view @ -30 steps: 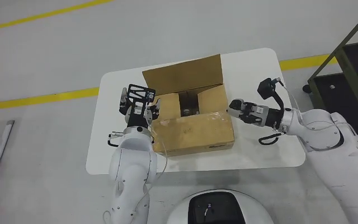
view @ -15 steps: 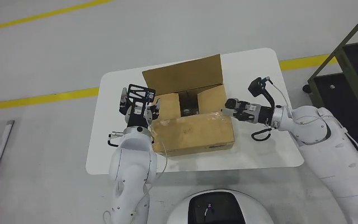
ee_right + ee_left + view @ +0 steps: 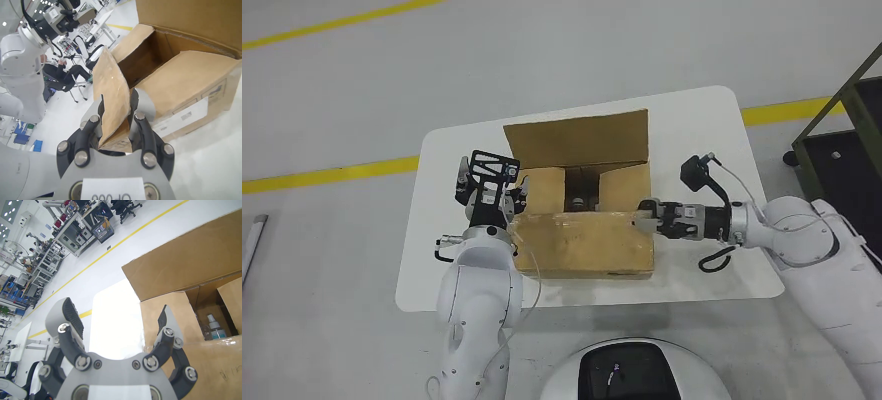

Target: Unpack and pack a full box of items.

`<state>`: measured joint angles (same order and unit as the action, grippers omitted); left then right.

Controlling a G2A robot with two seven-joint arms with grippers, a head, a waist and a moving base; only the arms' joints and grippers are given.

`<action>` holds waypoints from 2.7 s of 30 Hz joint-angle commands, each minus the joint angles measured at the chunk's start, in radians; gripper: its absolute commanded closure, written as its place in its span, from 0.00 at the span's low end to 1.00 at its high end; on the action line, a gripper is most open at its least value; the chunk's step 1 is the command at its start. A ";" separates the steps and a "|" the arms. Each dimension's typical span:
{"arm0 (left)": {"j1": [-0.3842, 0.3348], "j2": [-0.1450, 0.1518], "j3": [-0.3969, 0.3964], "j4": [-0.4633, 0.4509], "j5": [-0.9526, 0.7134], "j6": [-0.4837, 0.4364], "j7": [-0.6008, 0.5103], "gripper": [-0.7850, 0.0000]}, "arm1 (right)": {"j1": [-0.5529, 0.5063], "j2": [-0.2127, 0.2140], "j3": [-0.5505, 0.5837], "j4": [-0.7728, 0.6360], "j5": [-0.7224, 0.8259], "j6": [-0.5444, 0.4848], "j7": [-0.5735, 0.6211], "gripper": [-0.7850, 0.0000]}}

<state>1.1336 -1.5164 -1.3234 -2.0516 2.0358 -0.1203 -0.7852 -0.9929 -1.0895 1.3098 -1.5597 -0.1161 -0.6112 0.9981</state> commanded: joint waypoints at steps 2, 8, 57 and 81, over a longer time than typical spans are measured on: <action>0.000 0.000 0.000 0.000 0.000 0.000 0.000 0.00 | -0.014 0.006 0.005 -0.009 0.035 0.007 0.036 0.59; 0.000 0.000 0.000 0.000 0.000 0.000 0.000 0.00 | -0.025 0.014 -0.006 -0.029 0.048 0.016 0.062 0.61; -0.054 0.009 0.064 -0.096 -0.381 -0.405 -0.347 0.00 | -0.263 0.036 0.059 -0.353 -0.950 -0.170 -0.755 0.13; 0.074 0.047 0.064 -0.278 -0.455 -0.506 -0.343 0.00 | -0.224 0.036 0.042 -0.249 -0.502 -0.056 -0.603 1.00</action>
<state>1.2063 -1.4709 -1.2573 -2.3250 1.5852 -0.6238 -1.1255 -1.2247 -1.0534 1.3643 -1.8103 -0.6135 -0.6526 0.3688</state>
